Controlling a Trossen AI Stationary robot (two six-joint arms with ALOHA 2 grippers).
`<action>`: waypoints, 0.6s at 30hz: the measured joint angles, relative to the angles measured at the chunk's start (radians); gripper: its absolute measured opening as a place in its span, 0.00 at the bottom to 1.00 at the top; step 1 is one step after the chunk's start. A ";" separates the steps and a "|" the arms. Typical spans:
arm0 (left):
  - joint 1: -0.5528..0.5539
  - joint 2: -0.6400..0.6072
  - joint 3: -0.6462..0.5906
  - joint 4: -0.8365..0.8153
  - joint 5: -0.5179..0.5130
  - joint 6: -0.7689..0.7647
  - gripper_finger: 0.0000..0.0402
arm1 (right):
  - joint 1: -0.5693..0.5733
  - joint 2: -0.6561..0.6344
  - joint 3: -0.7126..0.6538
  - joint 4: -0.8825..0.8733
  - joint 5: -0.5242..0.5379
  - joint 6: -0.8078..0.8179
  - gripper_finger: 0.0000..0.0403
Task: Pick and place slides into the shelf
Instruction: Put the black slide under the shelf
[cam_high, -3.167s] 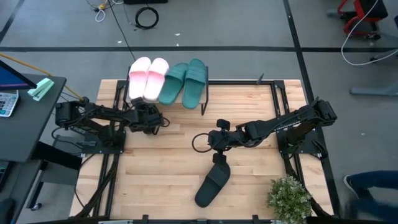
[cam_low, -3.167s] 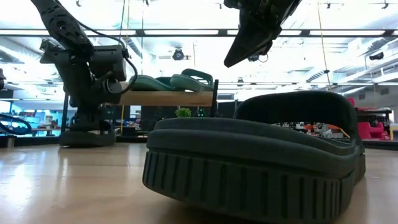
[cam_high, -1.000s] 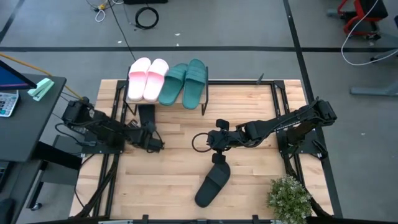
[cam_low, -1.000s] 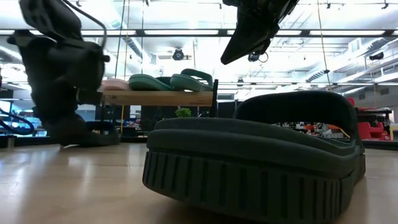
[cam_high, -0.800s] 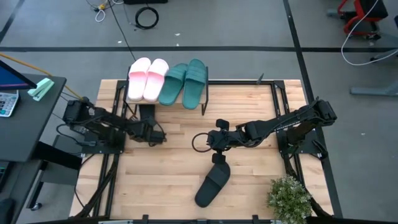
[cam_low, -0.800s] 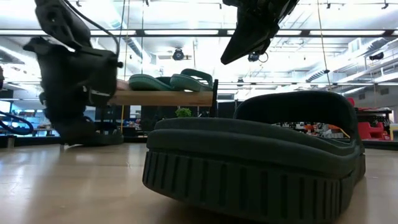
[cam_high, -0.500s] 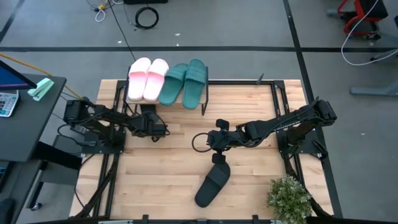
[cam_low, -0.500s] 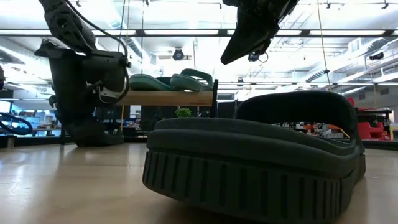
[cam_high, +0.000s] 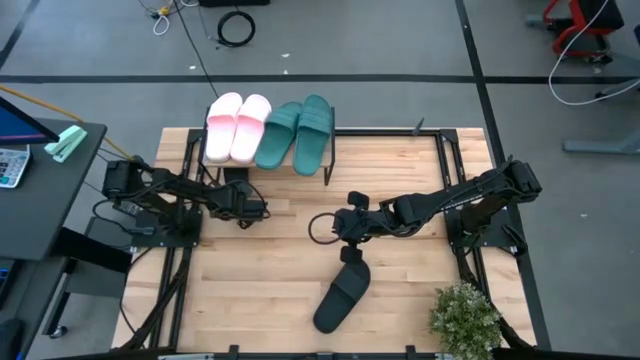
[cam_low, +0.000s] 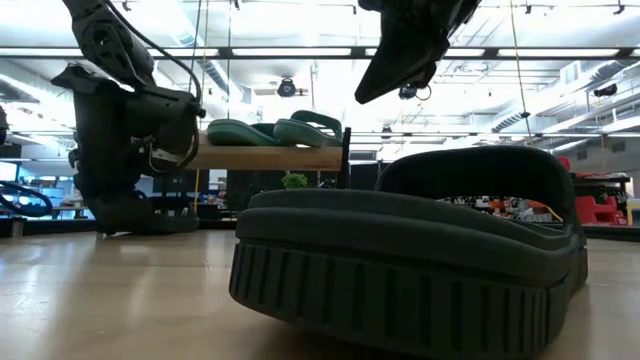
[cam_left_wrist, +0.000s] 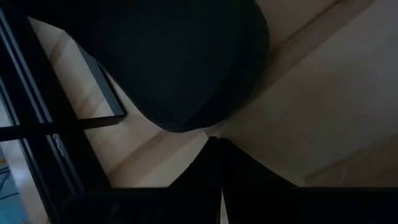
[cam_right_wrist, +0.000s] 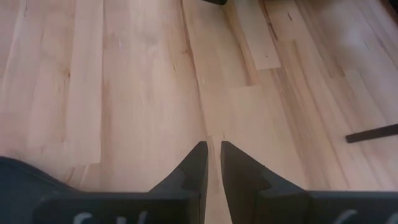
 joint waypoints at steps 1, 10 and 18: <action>-0.001 0.000 0.000 0.000 0.001 -0.001 0.00 | 0.000 0.000 0.000 0.000 0.000 0.019 0.13; -0.084 0.000 0.146 -0.127 0.134 -0.039 0.01 | 0.000 0.000 0.000 0.000 -0.014 0.034 0.13; -0.337 0.000 0.488 -0.326 0.174 -0.092 0.03 | -0.049 0.000 0.000 -0.081 -0.336 0.046 0.17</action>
